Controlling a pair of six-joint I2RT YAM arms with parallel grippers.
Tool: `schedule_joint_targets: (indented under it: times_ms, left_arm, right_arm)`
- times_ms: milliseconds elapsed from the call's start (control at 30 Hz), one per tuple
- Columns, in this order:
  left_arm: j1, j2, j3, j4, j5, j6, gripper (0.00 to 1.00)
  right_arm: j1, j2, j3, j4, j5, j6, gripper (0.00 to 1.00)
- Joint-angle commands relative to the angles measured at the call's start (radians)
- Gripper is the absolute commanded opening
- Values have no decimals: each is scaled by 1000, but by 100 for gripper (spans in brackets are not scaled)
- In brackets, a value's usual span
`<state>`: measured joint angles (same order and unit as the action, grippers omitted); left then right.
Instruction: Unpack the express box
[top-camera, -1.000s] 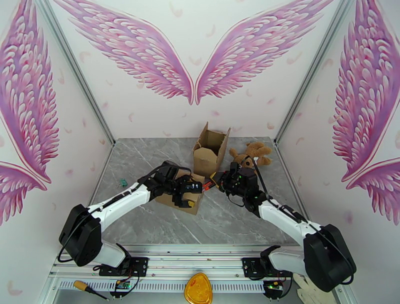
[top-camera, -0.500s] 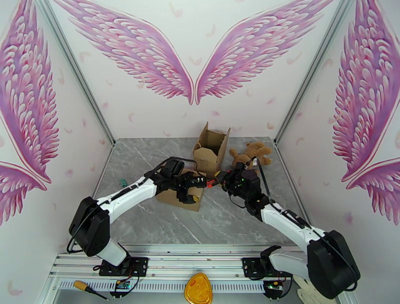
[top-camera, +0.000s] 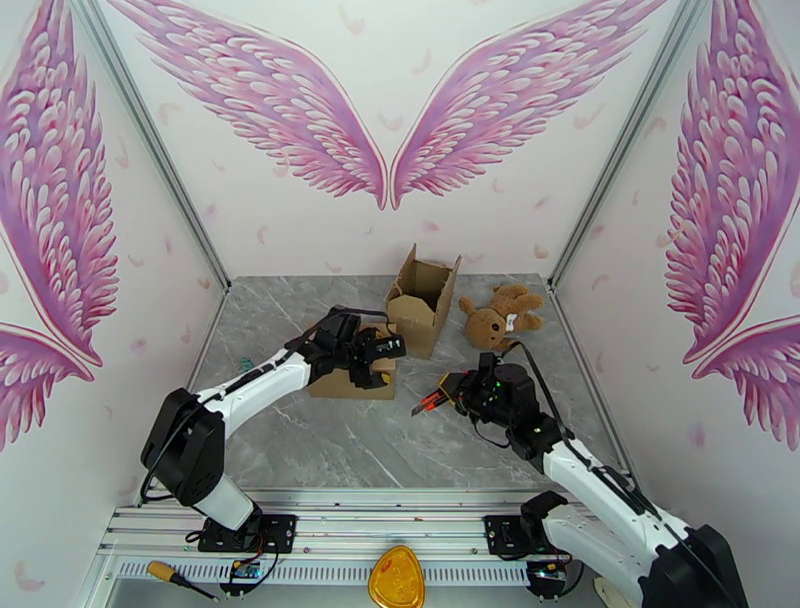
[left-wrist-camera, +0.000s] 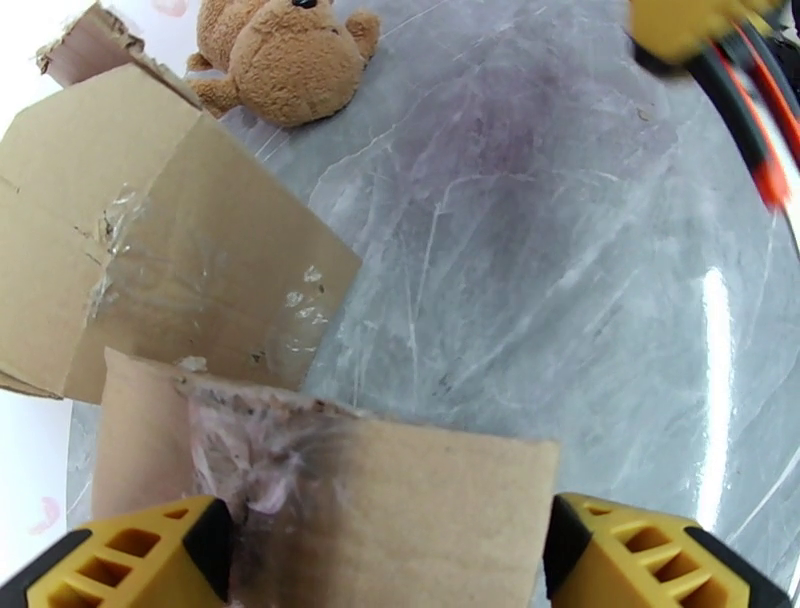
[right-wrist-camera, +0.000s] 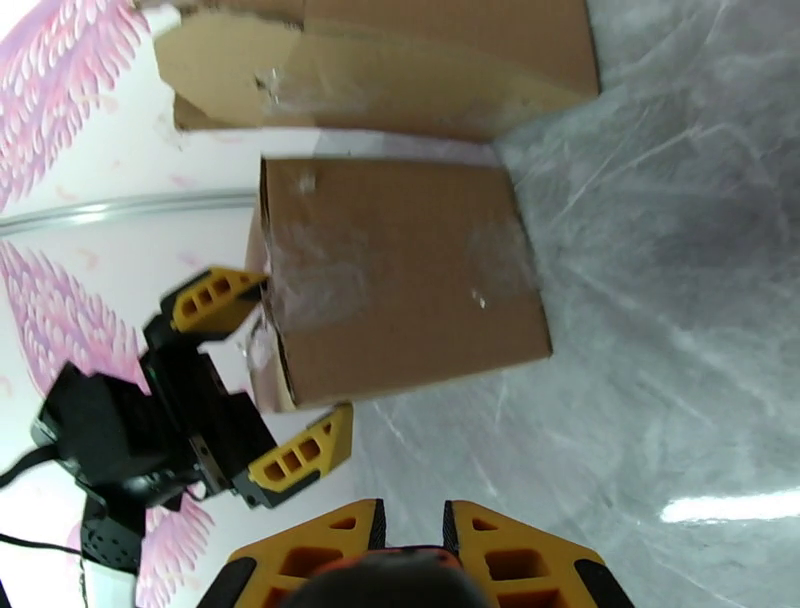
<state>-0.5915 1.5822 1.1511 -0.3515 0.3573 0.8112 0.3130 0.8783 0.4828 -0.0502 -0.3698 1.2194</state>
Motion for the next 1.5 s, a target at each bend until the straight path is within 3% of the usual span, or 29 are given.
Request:
schedule_joint_targets:
  times_ms: [0, 200, 467, 633, 667, 833, 933, 1067, 1267, 1467]
  left_arm:
    - [-8, -82, -40, -59, 27, -25, 86]
    - [-8, -183, -63, 30, -23, -162, 90]
    - [14, -258, -48, 54, -176, -268, 94]
    - [64, -272, -36, 54, -232, -364, 96]
    - [74, -271, -32, 49, -237, -382, 96]
    - [151, -236, 38, -45, -280, -488, 98]
    - [210, -180, 118, -136, -275, -550, 99]
    - [283, -55, 289, -273, -210, -637, 99]
    - [337, 186, 520, -424, -75, -741, 93]
    - [357, 341, 648, -511, -29, -830, 88]
  right_arm:
    - [-78, -24, -17, -59, 60, -55, 0]
    - [-184, 132, -40, 1, 82, -151, 0]
    - [-224, 442, 30, 183, 138, -253, 5]
    - [-239, 636, 105, 243, 90, -254, 12]
    - [-240, 661, 121, 230, 92, -256, 15]
    - [-248, 687, 204, 107, 132, -295, 53]
    - [-249, 645, 267, -29, 190, -357, 82]
    - [-246, 568, 305, -157, 234, -422, 98]
    - [-172, 373, 310, -316, 305, -551, 99]
    - [61, 289, 382, -441, 247, -718, 85]
